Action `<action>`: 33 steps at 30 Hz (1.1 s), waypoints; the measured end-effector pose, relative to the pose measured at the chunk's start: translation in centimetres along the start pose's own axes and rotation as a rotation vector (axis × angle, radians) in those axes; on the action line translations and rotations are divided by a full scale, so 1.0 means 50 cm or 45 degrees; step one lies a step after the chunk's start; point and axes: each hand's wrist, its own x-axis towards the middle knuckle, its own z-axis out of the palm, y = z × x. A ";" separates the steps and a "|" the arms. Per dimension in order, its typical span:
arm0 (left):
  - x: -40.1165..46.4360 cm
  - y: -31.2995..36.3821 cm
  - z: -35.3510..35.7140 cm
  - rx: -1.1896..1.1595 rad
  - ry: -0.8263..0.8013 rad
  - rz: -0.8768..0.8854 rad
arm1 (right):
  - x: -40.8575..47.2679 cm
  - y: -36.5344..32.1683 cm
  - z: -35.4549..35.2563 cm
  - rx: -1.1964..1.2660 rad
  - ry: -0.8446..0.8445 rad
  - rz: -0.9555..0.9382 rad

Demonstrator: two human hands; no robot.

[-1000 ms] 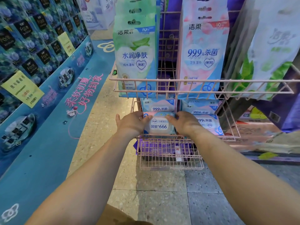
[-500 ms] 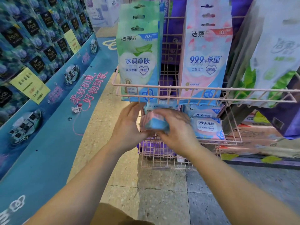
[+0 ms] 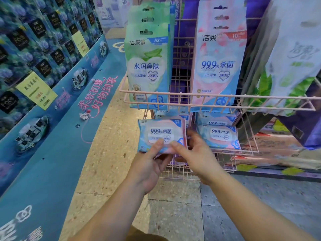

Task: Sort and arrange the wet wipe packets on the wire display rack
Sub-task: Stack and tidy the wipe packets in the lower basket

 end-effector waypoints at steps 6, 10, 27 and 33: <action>0.020 0.064 0.003 1.198 0.161 0.240 | 0.020 -0.034 -0.052 0.056 0.151 0.342; 0.077 0.089 0.017 1.417 0.182 0.288 | 0.055 -0.066 -0.043 -0.895 0.165 0.282; 0.159 0.091 -0.002 2.729 0.178 0.513 | 0.095 -0.022 -0.041 -1.411 0.182 -0.008; 0.220 0.093 0.039 2.650 0.326 0.645 | 0.132 -0.049 -0.044 -1.466 0.325 0.062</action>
